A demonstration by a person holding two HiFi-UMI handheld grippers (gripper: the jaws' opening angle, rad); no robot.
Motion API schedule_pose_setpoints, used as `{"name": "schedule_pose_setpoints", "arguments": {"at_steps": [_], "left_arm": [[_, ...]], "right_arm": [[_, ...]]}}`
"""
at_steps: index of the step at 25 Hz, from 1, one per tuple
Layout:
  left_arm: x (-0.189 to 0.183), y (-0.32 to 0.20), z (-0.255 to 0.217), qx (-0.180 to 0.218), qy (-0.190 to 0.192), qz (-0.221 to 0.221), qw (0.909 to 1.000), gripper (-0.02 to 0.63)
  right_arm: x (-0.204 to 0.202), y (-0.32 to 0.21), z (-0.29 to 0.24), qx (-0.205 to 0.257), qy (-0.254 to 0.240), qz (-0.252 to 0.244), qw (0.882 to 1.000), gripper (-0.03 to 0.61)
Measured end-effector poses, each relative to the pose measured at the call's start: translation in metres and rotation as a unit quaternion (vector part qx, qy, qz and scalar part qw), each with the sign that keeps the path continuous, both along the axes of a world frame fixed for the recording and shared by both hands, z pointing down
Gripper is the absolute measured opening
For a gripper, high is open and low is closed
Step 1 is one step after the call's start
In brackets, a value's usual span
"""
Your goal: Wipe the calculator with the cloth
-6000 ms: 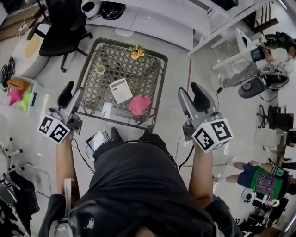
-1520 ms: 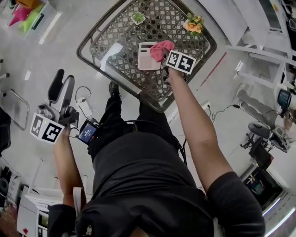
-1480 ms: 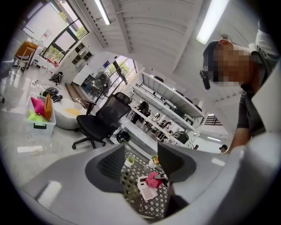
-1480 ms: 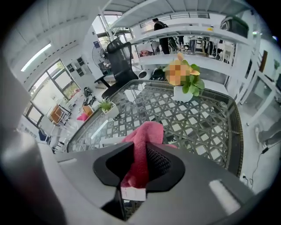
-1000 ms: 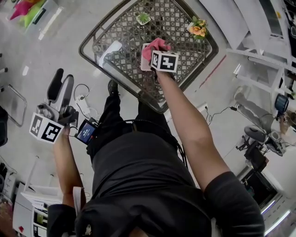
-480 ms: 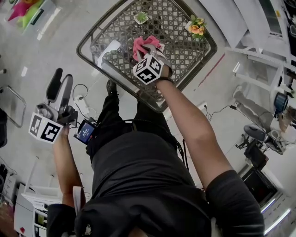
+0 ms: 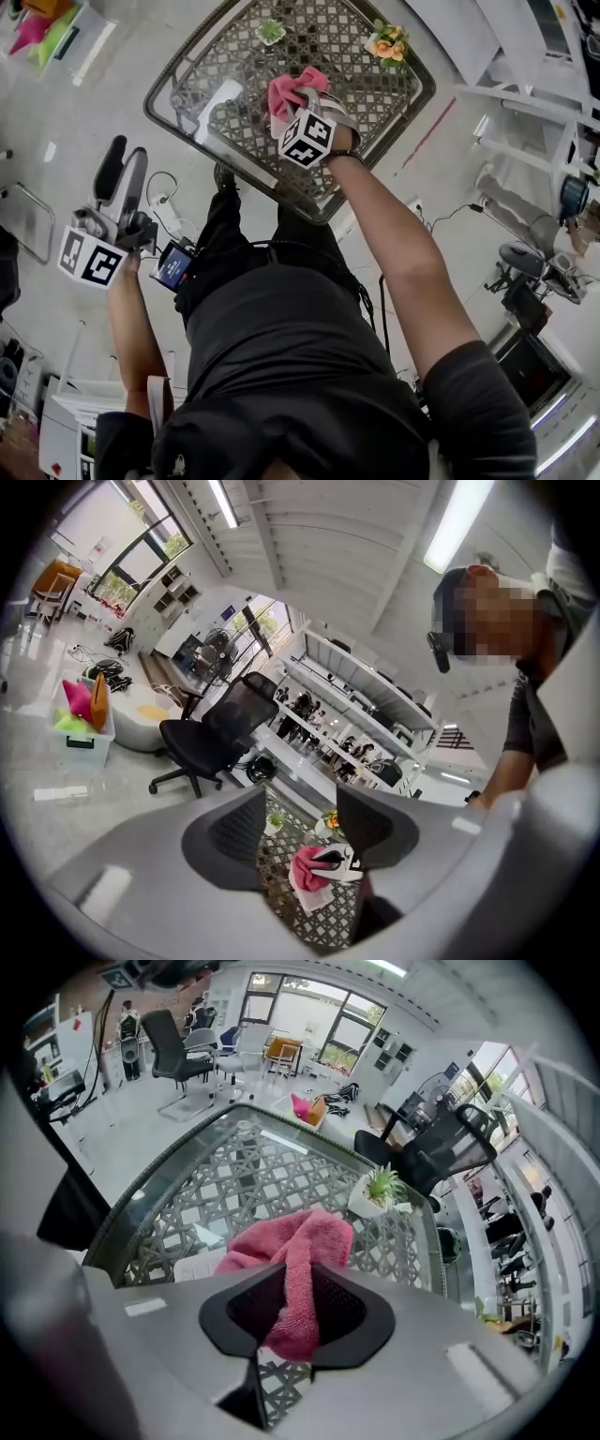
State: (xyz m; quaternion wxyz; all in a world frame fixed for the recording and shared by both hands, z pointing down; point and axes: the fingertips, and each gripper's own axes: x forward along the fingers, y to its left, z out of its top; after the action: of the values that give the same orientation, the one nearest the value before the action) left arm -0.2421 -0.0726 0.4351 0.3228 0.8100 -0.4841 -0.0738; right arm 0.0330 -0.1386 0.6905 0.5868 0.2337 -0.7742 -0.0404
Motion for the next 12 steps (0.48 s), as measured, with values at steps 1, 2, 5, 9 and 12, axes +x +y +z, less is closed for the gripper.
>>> {"name": "schedule_pose_setpoints", "arguments": {"at_steps": [1,2,5,9,12], "left_arm": [[0.001,0.000,-0.002,0.000,0.000,0.002,1.0000,0.255],[0.002,-0.001,-0.003,0.001,0.000,0.004,1.0000,0.255],[0.015,-0.005,-0.002,0.001,0.000,0.012,0.9999,0.255],[0.032,-0.011,-0.001,0.000,-0.001,0.020,0.9998,0.255],[0.037,-0.014,-0.004,0.000,-0.002,0.024,0.9997,0.255]], "right_arm": [[0.004,0.000,0.000,0.000,0.002,0.005,1.000,0.078],[0.009,0.000,-0.001,0.001,0.004,0.010,1.000,0.078],[0.032,-0.003,0.002,0.000,0.011,0.028,1.000,0.078],[0.064,-0.008,0.007,-0.005,0.015,0.060,0.998,0.078],[0.081,-0.012,0.004,-0.007,0.016,0.091,0.996,0.078]]}}
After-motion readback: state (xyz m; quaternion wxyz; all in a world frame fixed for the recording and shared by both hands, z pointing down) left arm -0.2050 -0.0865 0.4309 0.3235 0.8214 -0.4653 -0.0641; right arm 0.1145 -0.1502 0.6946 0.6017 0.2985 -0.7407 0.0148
